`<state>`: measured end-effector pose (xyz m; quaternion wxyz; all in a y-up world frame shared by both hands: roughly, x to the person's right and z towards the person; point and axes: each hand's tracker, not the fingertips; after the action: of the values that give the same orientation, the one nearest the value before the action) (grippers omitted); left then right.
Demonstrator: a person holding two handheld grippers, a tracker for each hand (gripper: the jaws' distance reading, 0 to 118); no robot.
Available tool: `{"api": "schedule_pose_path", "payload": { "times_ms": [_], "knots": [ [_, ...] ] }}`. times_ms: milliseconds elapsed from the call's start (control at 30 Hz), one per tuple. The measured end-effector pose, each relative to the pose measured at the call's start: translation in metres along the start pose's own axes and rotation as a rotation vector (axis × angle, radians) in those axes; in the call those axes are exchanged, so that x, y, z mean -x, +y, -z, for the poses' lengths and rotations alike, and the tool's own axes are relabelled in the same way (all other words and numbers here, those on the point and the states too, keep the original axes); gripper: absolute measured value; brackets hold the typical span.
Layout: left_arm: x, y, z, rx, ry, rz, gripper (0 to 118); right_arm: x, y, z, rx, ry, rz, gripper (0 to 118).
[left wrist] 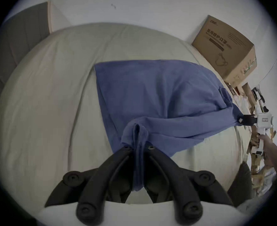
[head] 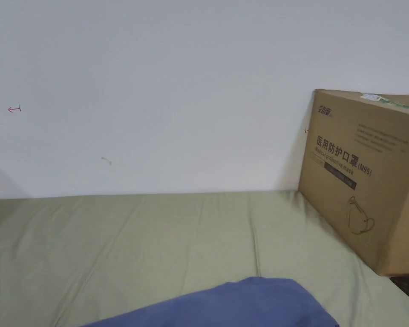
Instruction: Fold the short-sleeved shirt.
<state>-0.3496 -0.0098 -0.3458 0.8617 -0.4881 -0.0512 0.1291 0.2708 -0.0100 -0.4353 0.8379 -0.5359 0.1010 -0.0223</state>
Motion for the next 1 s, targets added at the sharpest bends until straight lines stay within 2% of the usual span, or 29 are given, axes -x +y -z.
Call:
{"api": "schedule_pose_path", "payload": {
  "times_ms": [33, 233, 467, 533, 567, 600, 633, 667, 700, 767, 867, 933, 1000],
  "knots": [
    [-0.002, -0.014, -0.007, 0.030, -0.011, 0.001, 9, -0.005, -0.015, -0.008, 0.024, 0.036, -0.009, 2],
    [-0.025, -0.075, -0.049, 0.157, -0.014, 0.050, 9, -0.003, -0.079, -0.049, 0.124, 0.008, -0.176, 2],
    [-0.031, -0.093, -0.080, 0.206, -0.014, 0.021, 9, 0.003, -0.094, -0.069, 0.181, 0.007, -0.091, 2],
    [-0.034, -0.091, -0.086, 0.200, -0.011, 0.017, 15, 0.008, -0.091, -0.076, 0.186, -0.001, -0.085, 4],
    [-0.036, -0.090, -0.090, 0.192, 0.007, 0.030, 29, 0.011, -0.090, -0.079, 0.182, -0.009, -0.086, 10],
    [-0.038, -0.089, -0.094, 0.175, 0.055, 0.063, 44, 0.014, -0.088, -0.083, 0.178, -0.023, -0.093, 26],
    [-0.040, -0.090, -0.098, 0.164, 0.083, 0.089, 66, 0.017, -0.088, -0.088, 0.181, -0.038, -0.100, 59],
    [-0.040, -0.091, -0.100, 0.154, 0.098, 0.096, 99, 0.019, -0.088, -0.091, 0.188, -0.044, -0.099, 101],
    [-0.040, -0.092, -0.104, 0.141, 0.100, 0.086, 107, 0.021, -0.089, -0.096, 0.187, -0.064, -0.086, 114],
    [-0.040, -0.091, -0.116, 0.077, 0.076, 0.050, 105, 0.024, -0.087, -0.111, 0.129, -0.061, -0.050, 115],
    [-0.049, -0.085, -0.139, -0.030, 0.045, -0.028, 105, 0.034, -0.081, -0.137, 0.034, -0.001, 0.002, 115],
    [-0.063, -0.075, -0.160, -0.163, 0.027, -0.018, 105, 0.045, -0.073, -0.159, -0.081, 0.040, 0.021, 115],
    [-0.081, -0.067, -0.179, -0.335, 0.054, 0.023, 104, 0.059, -0.065, -0.180, -0.249, 0.096, 0.016, 109]
  ]
}}
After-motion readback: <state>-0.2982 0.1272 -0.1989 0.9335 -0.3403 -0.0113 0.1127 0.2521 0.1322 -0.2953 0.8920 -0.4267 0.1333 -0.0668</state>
